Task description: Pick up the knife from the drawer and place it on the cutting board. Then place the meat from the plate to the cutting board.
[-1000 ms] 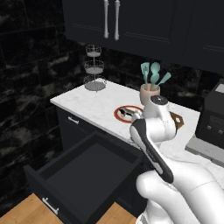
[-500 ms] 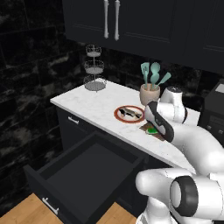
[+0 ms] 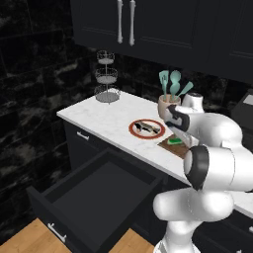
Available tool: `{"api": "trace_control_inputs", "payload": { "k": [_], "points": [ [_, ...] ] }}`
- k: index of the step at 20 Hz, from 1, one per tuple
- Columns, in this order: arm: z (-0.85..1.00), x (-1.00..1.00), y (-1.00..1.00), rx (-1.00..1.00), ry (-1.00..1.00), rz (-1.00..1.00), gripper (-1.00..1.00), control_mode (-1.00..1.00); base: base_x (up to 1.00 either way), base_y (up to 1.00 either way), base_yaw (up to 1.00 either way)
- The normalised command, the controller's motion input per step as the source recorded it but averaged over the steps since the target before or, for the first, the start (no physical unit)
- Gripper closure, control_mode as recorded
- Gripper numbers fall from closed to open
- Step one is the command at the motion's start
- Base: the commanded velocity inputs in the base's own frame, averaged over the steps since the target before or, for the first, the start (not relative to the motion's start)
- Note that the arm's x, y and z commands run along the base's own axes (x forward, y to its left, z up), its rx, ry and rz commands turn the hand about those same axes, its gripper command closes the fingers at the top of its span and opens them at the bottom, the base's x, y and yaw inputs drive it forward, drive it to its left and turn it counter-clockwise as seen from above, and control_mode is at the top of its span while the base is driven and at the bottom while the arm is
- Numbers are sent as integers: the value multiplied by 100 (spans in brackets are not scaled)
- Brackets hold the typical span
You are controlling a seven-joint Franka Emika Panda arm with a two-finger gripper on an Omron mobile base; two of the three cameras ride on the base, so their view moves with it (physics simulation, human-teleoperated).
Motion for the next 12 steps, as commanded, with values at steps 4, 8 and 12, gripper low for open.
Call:
{"api": "trace_control_inputs", "payload": {
  "k": [4,8,12],
  "points": [
    [-49,60,-28,0,0,5,100,-100,0,0,0],
    [-51,51,-31,0,0,5,100,-100,0,0,0],
    [-51,56,-22,0,1,4,100,-100,0,0,0]
  ]
}}
